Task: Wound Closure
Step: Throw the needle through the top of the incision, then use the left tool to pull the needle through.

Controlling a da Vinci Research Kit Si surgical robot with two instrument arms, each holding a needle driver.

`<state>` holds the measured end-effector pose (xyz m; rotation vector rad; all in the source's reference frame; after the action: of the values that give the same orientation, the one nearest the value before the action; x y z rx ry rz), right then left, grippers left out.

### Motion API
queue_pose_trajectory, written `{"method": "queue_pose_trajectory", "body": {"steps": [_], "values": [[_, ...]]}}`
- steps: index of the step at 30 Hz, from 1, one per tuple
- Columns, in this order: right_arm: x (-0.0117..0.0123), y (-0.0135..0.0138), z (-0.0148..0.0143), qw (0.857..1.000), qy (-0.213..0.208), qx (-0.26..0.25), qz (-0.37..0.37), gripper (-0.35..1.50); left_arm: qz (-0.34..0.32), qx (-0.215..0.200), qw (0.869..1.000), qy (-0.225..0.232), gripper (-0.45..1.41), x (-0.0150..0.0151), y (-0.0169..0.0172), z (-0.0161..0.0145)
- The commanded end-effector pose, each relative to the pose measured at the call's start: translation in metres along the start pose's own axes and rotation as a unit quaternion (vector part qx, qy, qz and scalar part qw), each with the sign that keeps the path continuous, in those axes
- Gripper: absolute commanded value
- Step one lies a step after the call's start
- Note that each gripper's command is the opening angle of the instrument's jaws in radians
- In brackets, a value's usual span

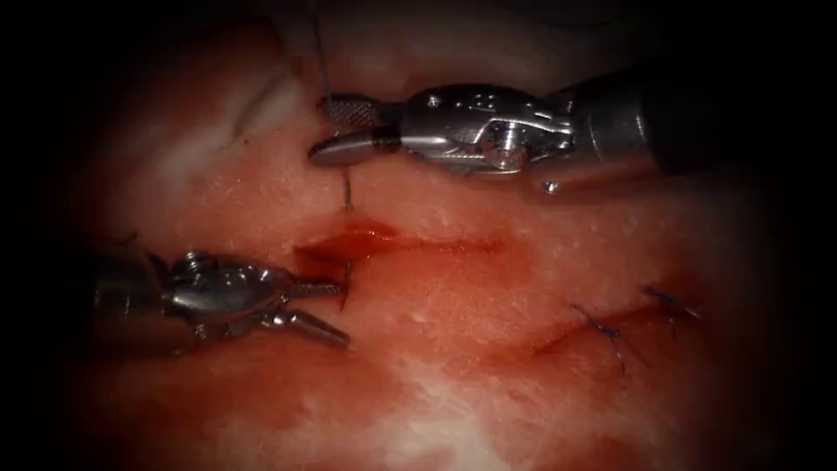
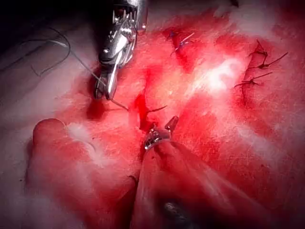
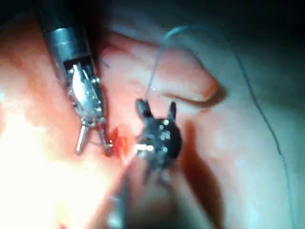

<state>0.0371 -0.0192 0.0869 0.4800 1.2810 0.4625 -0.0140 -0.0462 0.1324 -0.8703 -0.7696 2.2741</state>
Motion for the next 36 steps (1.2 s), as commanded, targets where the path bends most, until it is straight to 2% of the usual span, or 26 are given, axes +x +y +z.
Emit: {"method": "queue_pose_trajectory", "body": {"steps": [1,4,8,13,16,23,24,25,27,29,31,34,36], "values": [[-0.0006,-0.0001,0.0005,1.000,-0.007,0.004,-0.001,-0.35,0.000,-0.001,1.000,0.000,0.51,-0.0001,0.0000,0.0009],[-0.0012,0.0000,0.0007,1.000,-0.016,0.013,-0.001,-0.35,0.000,-0.001,1.000,0.000,0.51,-0.0001,0.0000,0.0009],[-0.0022,-0.0003,0.0011,0.998,-0.030,0.030,0.039,-0.35,0.000,-0.001,1.000,0.000,0.51,-0.0001,0.0000,0.0009],[-0.0035,-0.0019,0.0017,0.989,-0.044,0.087,0.112,-0.35,0.000,-0.001,1.000,0.000,0.51,-0.0001,0.0000,0.0009],[-0.0038,-0.0027,0.0016,0.985,-0.050,0.103,0.127,-0.35,0.000,-0.001,1.000,0.000,0.49,-0.0001,0.0000,0.0009],[-0.0038,-0.0019,0.0014,0.985,-0.059,0.096,0.133,-0.35,-0.001,-0.003,1.000,0.000,0.47,0.0002,0.0002,0.0006],[-0.0037,-0.0011,0.0009,0.987,-0.055,0.082,0.131,0.37,0.012,-0.004,1.000,0.000,0.47,0.0004,0.0005,0.0003],[-0.0035,-0.0007,0.0006,0.988,-0.051,0.074,0.126,0.63,0.023,-0.003,1.000,0.001,0.47,0.0005,0.0007,0.0003],[-0.0029,0.0003,-0.0005,0.990,-0.046,0.056,0.121,0.95,0.092,0.001,0.996,0.003,0.47,0.0007,0.0012,0.0001],[-0.0024,0.0012,-0.0017,0.992,-0.043,0.044,0.114,0.98,0.163,0.002,0.987,0.004,0.49,0.0010,0.0016,0.0001],[-0.0020,0.0027,-0.0040,0.994,-0.034,0.022,0.106,0.96,0.269,0.011,0.963,0.033,0.57,0.0023,0.0025,-0.0001],[-0.0029,0.0034,-0.0050,0.994,-0.032,0.007,0.107,0.96,0.317,0.011,0.947,0.053,0.57,0.0033,0.0032,-0.0006],[-0.0034,0.0035,-0.0051,0.994,-0.033,0.006,0.105,0.96,0.326,0.010,0.944,0.054,0.57,0.0037,0.0034,-0.0009]]}}
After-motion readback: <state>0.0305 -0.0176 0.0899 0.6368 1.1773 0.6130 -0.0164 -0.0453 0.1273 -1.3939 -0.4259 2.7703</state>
